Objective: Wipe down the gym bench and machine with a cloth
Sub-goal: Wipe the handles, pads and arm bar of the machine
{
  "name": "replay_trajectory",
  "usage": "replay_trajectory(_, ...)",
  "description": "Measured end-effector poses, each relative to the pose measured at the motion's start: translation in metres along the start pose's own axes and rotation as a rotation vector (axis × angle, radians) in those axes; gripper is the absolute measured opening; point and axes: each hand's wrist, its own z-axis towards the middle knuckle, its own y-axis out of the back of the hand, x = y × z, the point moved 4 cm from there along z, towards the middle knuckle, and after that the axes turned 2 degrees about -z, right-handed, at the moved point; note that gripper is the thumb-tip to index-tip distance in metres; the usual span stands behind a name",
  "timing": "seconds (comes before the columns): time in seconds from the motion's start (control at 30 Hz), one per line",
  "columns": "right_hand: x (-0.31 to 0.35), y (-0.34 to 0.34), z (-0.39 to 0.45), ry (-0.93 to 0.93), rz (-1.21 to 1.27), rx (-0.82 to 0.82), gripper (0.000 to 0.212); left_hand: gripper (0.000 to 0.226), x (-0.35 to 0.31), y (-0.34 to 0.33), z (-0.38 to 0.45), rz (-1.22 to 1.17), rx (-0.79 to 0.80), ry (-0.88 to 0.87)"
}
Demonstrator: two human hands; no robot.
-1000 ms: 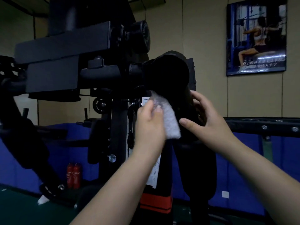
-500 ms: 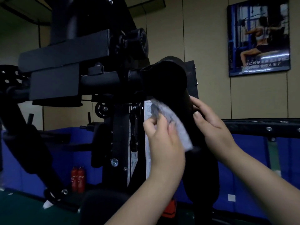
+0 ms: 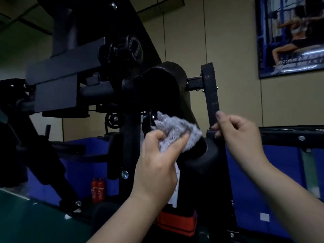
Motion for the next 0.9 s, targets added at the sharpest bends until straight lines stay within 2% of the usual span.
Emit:
replay_trajectory(0.1,-0.014,-0.003,0.007,-0.048,-0.02,0.119,0.027,0.05,-0.013,0.012,-0.007,0.074,0.033,0.026)
replay_trajectory(0.2,-0.024,-0.013,0.008,-0.056,-0.018,0.263,0.041,0.042,-0.047,0.024,0.019,0.172,-0.044,-0.052)
replay_trajectory(0.3,-0.031,-0.019,0.006,-0.06,-0.011,0.369,0.037,0.046,-0.057,0.014,0.046,0.41,0.054,-0.112)
replay_trajectory(0.4,-0.038,-0.015,0.005,-0.102,0.102,0.407,0.037,0.059,-0.053,-0.004,0.039,0.578,0.233,-0.081)
replay_trajectory(0.5,-0.047,-0.007,0.002,-0.096,0.178,0.433,0.042,0.061,-0.067,-0.019,0.01,0.561,0.385,-0.139)
replay_trajectory(0.67,-0.068,-0.005,0.0,-0.123,0.184,0.469,0.039,0.054,-0.081,-0.019,0.044,0.584,0.392,0.001)
replay_trajectory(0.77,-0.072,-0.005,-0.007,-0.117,0.198,0.455,0.04,0.049,-0.095,-0.039,0.05,0.695,0.544,-0.051)
replay_trajectory(0.83,-0.07,-0.003,-0.012,-0.116,0.244,0.455,0.043,0.048,-0.098,-0.042,0.045,0.69,0.645,-0.02)
replay_trajectory(0.9,-0.066,0.001,-0.014,-0.114,0.252,0.456,0.045,0.047,-0.094,-0.028,0.041,0.606,0.635,0.022)
